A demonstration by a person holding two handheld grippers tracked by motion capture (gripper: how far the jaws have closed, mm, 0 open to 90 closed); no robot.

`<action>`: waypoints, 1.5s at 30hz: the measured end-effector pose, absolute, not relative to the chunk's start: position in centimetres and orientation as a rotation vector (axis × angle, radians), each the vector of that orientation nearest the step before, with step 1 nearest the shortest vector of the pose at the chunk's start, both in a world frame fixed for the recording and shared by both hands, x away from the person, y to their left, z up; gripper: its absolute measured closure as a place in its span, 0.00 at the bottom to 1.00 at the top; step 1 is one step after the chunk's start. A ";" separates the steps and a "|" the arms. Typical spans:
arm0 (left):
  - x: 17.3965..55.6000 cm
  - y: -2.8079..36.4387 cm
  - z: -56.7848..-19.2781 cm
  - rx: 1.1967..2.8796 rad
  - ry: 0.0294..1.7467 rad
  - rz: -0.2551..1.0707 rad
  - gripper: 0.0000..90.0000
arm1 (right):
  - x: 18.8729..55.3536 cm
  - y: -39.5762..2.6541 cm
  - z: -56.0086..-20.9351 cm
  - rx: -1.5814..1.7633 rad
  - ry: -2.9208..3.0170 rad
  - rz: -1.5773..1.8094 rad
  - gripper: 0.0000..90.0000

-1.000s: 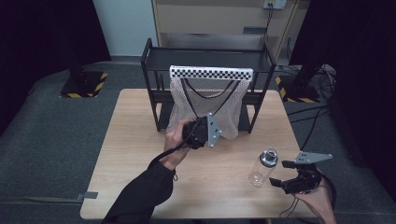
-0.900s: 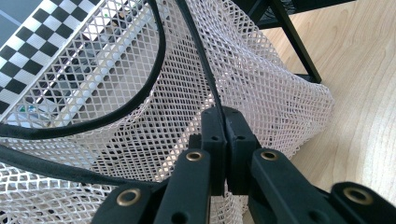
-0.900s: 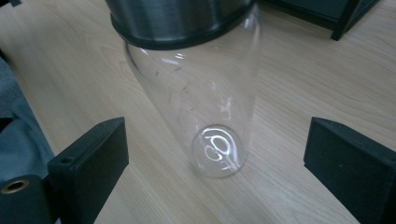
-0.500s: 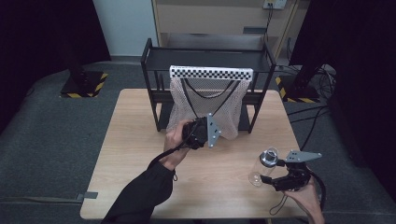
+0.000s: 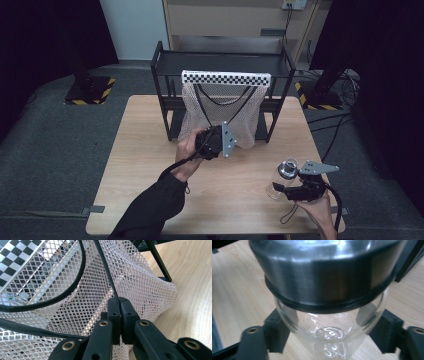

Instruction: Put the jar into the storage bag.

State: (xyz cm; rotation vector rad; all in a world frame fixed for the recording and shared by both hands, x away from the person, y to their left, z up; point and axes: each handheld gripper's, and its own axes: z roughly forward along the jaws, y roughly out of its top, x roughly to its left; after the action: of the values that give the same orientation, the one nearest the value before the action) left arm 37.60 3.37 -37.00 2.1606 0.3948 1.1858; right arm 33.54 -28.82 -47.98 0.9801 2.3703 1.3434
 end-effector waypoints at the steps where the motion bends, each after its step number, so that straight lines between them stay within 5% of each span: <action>1: 37.6 3.4 -37.0 2.161 0.396 1.184 0.97 | 33.5 -28.8 -48.0 0.977 2.368 1.345 0.32; 18: 38.2 3.6 -37.6 2.153 0.412 1.167 0.98 | 33.3 -28.0 -47.6 0.944 2.347 1.402 0.35; 45: 38.7 3.7 -38.2 2.144 0.431 1.149 0.98 | 36.1 -25.0 -41.9 0.825 2.213 1.778 0.35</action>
State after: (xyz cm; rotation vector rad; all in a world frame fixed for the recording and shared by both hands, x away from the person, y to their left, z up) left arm 38.67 3.72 -38.22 2.1436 0.4310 1.1492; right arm 36.11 -24.96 -41.89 0.8253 2.2127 1.7784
